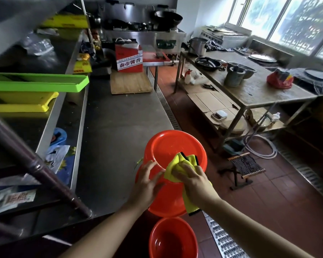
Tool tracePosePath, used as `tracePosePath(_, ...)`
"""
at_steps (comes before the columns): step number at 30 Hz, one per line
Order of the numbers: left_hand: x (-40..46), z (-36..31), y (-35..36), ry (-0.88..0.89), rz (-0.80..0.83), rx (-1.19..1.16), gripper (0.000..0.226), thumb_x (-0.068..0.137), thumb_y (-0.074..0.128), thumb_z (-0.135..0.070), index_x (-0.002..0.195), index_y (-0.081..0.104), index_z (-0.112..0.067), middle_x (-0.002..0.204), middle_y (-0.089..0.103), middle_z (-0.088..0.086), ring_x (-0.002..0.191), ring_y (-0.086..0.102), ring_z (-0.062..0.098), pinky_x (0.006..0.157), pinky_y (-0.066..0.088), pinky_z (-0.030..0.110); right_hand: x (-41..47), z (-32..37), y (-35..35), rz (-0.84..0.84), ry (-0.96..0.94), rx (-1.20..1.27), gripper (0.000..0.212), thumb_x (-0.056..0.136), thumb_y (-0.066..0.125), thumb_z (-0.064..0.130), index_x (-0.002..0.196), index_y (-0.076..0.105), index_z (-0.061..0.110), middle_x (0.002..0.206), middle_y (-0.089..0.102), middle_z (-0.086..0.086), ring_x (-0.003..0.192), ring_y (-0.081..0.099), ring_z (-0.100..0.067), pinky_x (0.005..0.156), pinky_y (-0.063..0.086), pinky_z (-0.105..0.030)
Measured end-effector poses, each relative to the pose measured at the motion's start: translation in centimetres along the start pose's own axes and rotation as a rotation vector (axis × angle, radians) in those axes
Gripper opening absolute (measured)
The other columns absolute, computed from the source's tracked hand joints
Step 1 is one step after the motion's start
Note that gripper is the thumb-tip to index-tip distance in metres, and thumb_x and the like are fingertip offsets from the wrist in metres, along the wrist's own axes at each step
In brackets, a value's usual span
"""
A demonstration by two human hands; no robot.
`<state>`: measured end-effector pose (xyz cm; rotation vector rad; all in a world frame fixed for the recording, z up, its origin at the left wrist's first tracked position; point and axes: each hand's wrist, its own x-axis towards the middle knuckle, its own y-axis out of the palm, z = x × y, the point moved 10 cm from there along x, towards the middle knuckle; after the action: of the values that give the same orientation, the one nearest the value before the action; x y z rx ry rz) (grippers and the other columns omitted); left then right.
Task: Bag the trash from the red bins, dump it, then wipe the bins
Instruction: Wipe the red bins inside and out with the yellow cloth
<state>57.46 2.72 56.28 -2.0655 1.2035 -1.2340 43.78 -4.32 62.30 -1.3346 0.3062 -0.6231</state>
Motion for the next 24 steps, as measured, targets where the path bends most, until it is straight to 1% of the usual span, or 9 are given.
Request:
tracePosePath(2,-0.3,1.3,0.3,-0.069,0.040,-0.036,0.064,0.096,0.059,-0.033,0.153,0.031,-0.026,0.162,0.018,0.002,0.150,0.014,0.017,0.115,0.027,0.031,-0.6,1.3,0.1,-0.046,-0.129,-0.106,0.070,0.063,0.082,-0.006,0.121,0.073,0.033,0.131,0.065,-0.005,0.090,0.063,-0.040,0.069,0.060,-0.047)
tracePosePath(4,-0.6,3.2,0.2,-0.212,0.051,-0.087,0.081,0.094,0.064,-0.035,0.157,0.015,-0.022,0.161,0.011,-0.004,0.148,0.011,0.011,0.116,0.021,0.025,-0.5,2.1,0.2,-0.056,-0.172,-0.172,0.072,0.057,0.087,-0.002,0.118,0.074,0.034,0.127,0.067,-0.005,0.088,0.065,-0.040,0.065,0.060,-0.048)
tracePosePath(7,-1.0,3.8,-0.2,-0.212,0.066,-0.144,0.076,0.097,0.056,-0.047,0.156,0.013,-0.026,0.159,0.013,-0.007,0.146,0.016,0.010,0.115,0.028,0.029,1.0,2.8,0.5,-0.019,-0.152,-0.226,0.074,0.054,0.087,0.000,0.117,0.074,0.037,0.125,0.067,-0.002,0.092,0.066,-0.041,0.068,0.060,-0.049)
tracePosePath(10,-1.4,3.8,-0.3,-0.232,0.076,-0.225,0.070,0.099,0.050,-0.048,0.156,0.010,-0.039,0.163,0.014,-0.010,0.145,0.027,0.013,0.112,0.038,0.037,2.8,3.5,1.8,0.120,-0.112,-0.238,0.067,0.073,0.075,0.005,0.129,0.065,0.042,0.139,0.057,-0.001,0.113,0.056,-0.047,0.083,0.056,-0.055)
tracePosePath(12,-1.4,4.5,-0.2,-0.317,0.055,-0.235,0.071,0.098,0.052,-0.047,0.156,0.012,-0.036,0.161,0.023,-0.007,0.141,0.038,0.014,0.108,0.044,0.038,3.7,3.7,2.6,0.192,-0.097,-0.233,0.063,0.087,0.062,0.008,0.138,0.056,0.044,0.150,0.045,0.001,0.129,0.042,-0.048,0.096,0.049,-0.057)
tracePosePath(15,-1.1,4.4,-0.3,-0.330,0.031,-0.248,0.070,0.096,0.061,-0.033,0.155,0.024,-0.028,0.152,0.042,-0.001,0.125,0.056,0.019,0.094,0.054,0.040,5.4,4.3,3.2,0.230,-0.108,-0.258,0.059,0.092,0.055,0.011,0.141,0.052,0.045,0.153,0.038,0.002,0.135,0.034,-0.047,0.100,0.045,-0.057)
tracePosePath(19,-1.5,4.4,-0.7,-0.319,-0.004,-0.223,0.072,0.092,0.067,-0.026,0.153,0.030,-0.031,0.143,0.052,-0.006,0.097,0.066,0.007,0.077,0.056,0.019,7.9,5.2,3.5,0.255,-0.107,-0.300,0.051,0.100,0.046,0.020,0.143,0.048,0.046,0.153,0.034,0.004,0.132,0.032,-0.041,0.101,0.041,-0.052)
tracePosePath(22,-2.2,5.1,-0.5,-0.369,0.001,-0.235,0.066,0.092,0.066,-0.030,0.151,0.036,-0.031,0.129,0.063,-0.008,0.097,0.065,0.002,0.080,0.055,0.017,9.9,6.0,3.4,0.253,-0.113,-0.332,0.046,0.101,0.045,0.022,0.142,0.050,0.044,0.151,0.035,0.003,0.129,0.035,-0.040,0.098,0.042,-0.049)
tracePosePath(24,-2.6,5.2,-0.4,-0.381,-0.025,-0.264,0.064,0.091,0.068,-0.026,0.149,0.041,-0.028,0.131,0.061,-0.010,0.104,0.063,0.001,0.085,0.053,0.015,11.1,6.3,3.4,0.271,-0.105,-0.344,0.047,0.101,0.045,0.021,0.142,0.050,0.042,0.151,0.036,0.002,0.130,0.034,-0.041,0.098,0.041,-0.049)
